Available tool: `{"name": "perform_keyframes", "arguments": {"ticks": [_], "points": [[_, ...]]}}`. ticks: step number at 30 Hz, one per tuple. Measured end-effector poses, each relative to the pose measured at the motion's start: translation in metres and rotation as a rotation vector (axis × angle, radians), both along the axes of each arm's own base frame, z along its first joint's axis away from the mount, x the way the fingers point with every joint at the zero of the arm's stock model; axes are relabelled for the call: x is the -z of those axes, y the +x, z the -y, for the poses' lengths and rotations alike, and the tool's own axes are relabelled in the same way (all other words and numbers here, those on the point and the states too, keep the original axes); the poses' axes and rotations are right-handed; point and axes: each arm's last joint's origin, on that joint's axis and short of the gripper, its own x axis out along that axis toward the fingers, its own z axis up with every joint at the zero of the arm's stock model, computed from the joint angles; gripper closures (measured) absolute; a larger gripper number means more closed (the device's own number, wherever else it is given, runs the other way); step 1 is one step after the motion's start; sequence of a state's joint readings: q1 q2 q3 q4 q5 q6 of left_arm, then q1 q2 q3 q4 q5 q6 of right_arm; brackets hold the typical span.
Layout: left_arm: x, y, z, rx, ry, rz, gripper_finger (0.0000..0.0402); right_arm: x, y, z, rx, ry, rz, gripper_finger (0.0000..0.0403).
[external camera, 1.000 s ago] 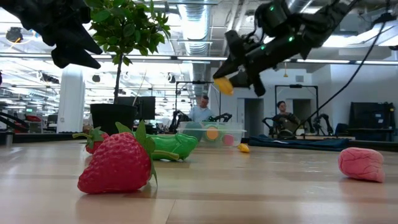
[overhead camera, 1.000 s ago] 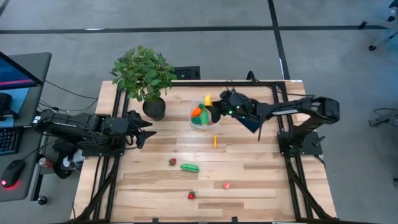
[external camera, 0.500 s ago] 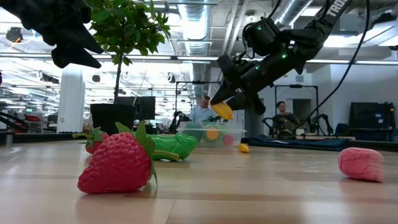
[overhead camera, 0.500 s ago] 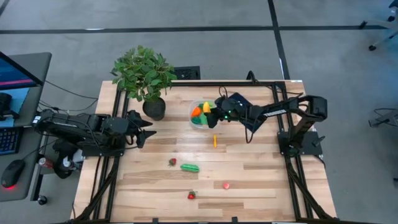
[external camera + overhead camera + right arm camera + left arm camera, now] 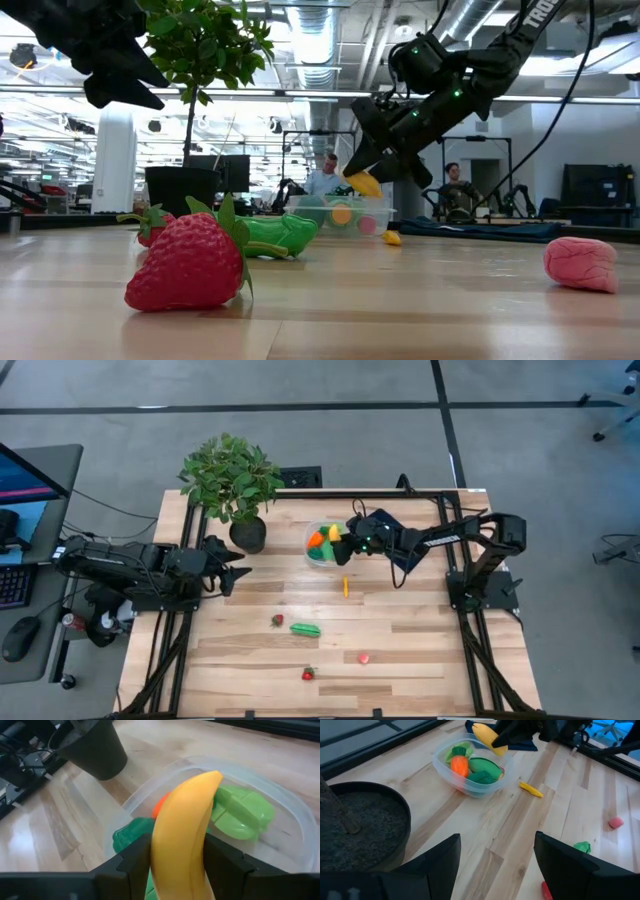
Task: Pick and placing Produce into tupperware
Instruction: Put the yellow banana into the transparent bin, then put the top red strawberry into the transparent bin
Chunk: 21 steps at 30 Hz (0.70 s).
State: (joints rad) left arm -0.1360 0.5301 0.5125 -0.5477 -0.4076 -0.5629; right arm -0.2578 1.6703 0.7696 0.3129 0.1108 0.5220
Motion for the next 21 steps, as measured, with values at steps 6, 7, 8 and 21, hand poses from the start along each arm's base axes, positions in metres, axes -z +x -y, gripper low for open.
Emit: {"name": "perform_keyframes", "arguments": {"ticks": [6, 7, 8, 21], "points": [[0.0, 0.0, 0.0, 0.0, 0.0, 0.0, 0.0161, 0.0, 0.0, 0.0, 0.001, 0.0, -0.002, 0.0204], [0.0, 0.0, 0.0, 0.0, 0.0, 0.0, 0.0161, 0.0, 0.0, 0.0, 0.001, -0.001, -0.002, 0.0196], [0.0, 0.0, 0.0, 0.0, 0.001, 0.0, 0.0161, 0.0, 0.0, 0.0, 0.002, -0.001, 0.001, 0.0189], [-0.001, 0.001, 0.0, 0.001, -0.004, 0.012, 0.0161, -0.041, -0.02, -0.013, -0.073, -0.016, 0.013, 0.0163]]}}
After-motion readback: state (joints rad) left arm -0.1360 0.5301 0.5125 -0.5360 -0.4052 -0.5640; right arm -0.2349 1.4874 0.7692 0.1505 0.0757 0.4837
